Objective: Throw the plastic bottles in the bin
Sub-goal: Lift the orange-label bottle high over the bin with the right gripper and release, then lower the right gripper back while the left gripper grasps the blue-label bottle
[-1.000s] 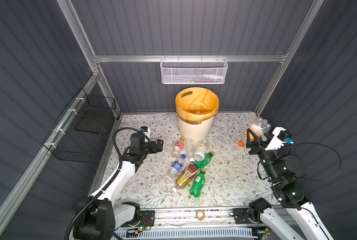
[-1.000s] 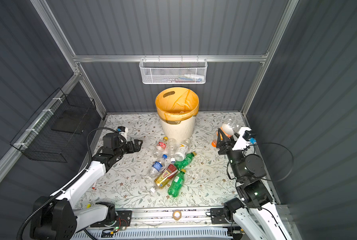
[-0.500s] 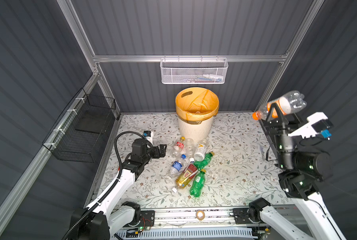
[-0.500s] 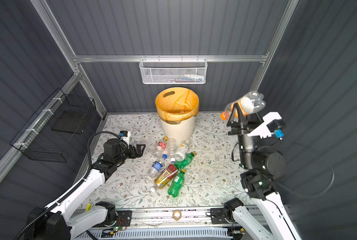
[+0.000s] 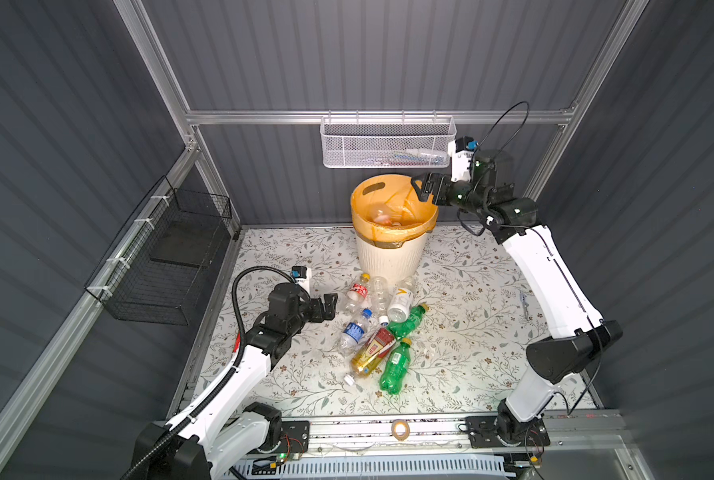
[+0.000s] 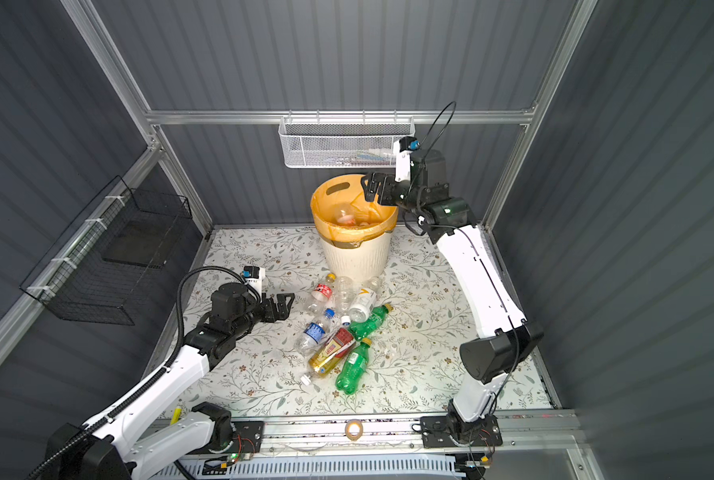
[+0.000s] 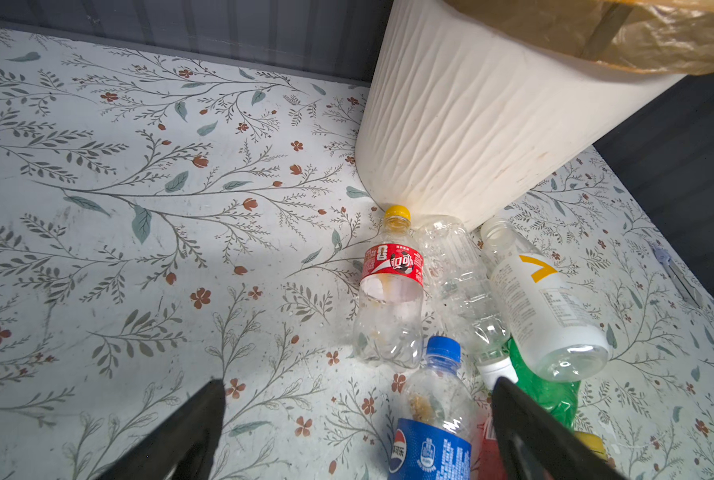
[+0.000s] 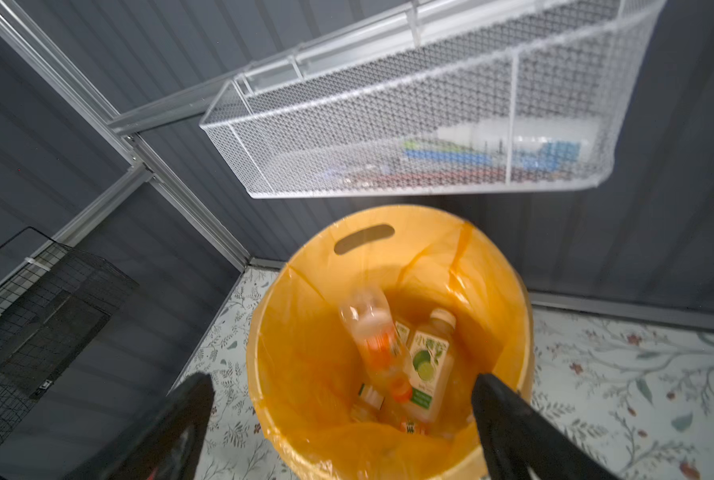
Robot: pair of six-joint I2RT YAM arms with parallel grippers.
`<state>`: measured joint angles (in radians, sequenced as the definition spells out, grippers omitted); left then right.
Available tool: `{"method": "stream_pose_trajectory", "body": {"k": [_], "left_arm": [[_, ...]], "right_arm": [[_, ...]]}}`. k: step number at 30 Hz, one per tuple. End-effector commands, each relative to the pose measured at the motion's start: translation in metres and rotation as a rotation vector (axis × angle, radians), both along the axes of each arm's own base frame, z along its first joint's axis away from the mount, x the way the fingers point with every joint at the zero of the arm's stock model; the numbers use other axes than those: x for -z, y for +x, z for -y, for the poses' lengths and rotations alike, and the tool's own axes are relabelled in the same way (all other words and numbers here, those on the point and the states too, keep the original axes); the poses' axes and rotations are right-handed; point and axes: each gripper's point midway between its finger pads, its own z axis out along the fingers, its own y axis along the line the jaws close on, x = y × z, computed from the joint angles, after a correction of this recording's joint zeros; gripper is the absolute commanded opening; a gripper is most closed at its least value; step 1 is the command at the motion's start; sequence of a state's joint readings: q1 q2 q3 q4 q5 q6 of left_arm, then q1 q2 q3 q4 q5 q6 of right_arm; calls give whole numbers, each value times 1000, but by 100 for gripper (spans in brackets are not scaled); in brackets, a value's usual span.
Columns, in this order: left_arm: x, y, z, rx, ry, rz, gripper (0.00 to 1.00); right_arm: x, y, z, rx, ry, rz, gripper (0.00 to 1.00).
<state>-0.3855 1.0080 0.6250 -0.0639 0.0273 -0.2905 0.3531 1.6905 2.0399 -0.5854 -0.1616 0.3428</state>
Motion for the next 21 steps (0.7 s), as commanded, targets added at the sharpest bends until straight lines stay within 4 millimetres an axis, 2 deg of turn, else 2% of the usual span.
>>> {"method": "stream_pose_trajectory", "body": {"k": [1, 4, 7, 10, 14, 18, 21], "left_arm": [[-14, 3, 6, 34, 10, 20, 100], [-13, 4, 9, 47, 14, 16, 100], [-10, 4, 13, 59, 13, 12, 100], [-7, 4, 21, 76, 14, 5, 100], [2, 3, 32, 96, 33, -19, 100], [14, 4, 47, 128, 47, -44, 100], [24, 4, 60, 151, 73, -64, 100]], "right_arm": [[-52, -41, 35, 48, 95, 96, 99], [-41, -47, 57, 112, 106, 88, 99], [-15, -52, 73, 177, 50, 42, 99], [33, -53, 92, 254, -36, -58, 99], [93, -68, 108, 301, -80, -152, 99], [141, -93, 114, 287, -53, -201, 99], [172, -105, 134, 363, -62, -261, 99]]}}
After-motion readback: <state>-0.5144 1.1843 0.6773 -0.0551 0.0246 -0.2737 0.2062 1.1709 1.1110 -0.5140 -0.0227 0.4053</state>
